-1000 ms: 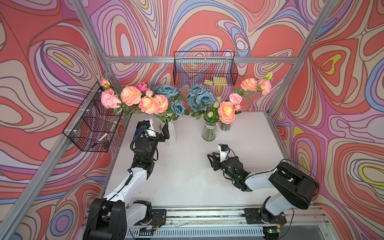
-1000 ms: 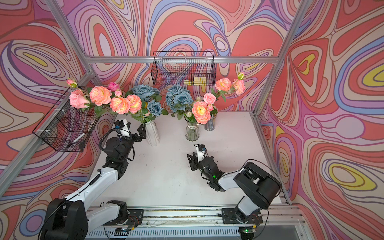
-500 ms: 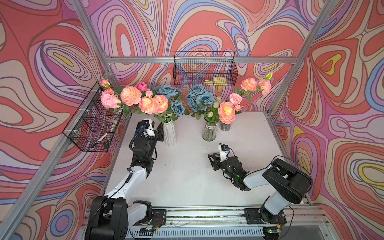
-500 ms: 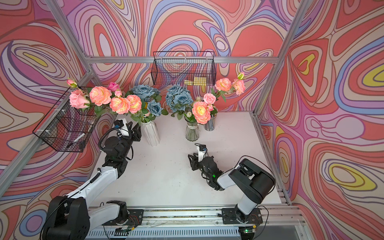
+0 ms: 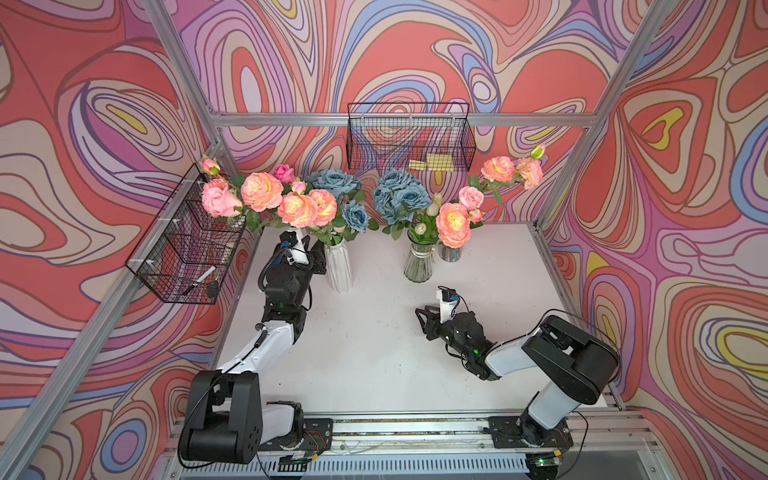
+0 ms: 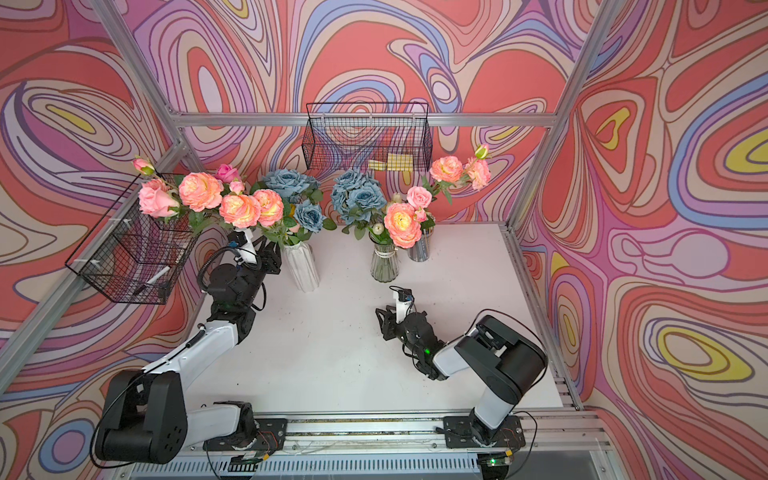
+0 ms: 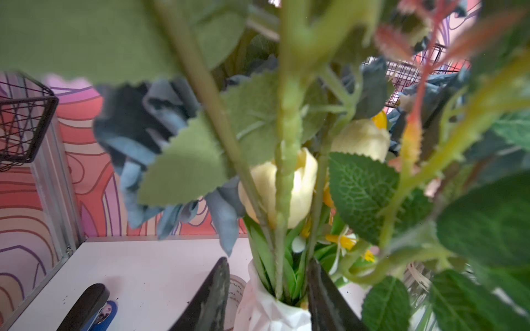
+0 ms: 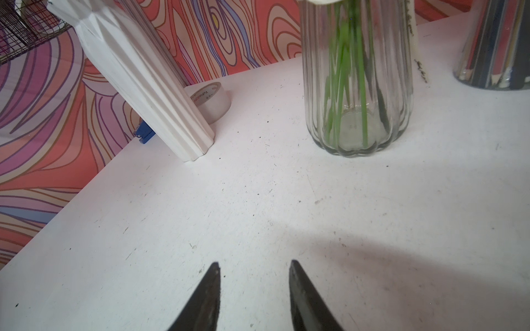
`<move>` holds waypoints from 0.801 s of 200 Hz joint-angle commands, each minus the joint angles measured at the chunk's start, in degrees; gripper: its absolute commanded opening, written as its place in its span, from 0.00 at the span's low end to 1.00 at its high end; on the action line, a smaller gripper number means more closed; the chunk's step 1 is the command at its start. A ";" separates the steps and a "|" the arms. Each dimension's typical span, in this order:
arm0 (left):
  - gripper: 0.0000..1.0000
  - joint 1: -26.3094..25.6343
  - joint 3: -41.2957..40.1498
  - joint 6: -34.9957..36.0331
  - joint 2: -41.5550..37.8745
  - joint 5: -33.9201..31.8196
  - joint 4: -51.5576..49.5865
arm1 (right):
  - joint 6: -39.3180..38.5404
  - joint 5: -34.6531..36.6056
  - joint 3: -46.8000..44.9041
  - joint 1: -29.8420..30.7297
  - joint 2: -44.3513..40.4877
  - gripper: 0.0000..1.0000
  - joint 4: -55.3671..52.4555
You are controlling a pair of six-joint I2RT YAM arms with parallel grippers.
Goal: Pick out pink flowers from the vase
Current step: Pick up the flower from the vase.
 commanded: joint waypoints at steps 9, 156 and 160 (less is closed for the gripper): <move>0.40 0.28 2.81 -2.75 2.21 3.24 4.71 | 0.49 -0.30 1.10 -0.42 1.49 0.40 0.94; 0.00 0.28 2.01 -3.25 -6.20 -1.89 -3.49 | 1.04 -0.31 0.97 -0.87 1.54 0.40 1.50; 0.00 0.28 2.16 -3.11 -6.47 -2.12 -4.06 | 1.02 -0.30 0.89 -0.82 1.55 0.40 1.47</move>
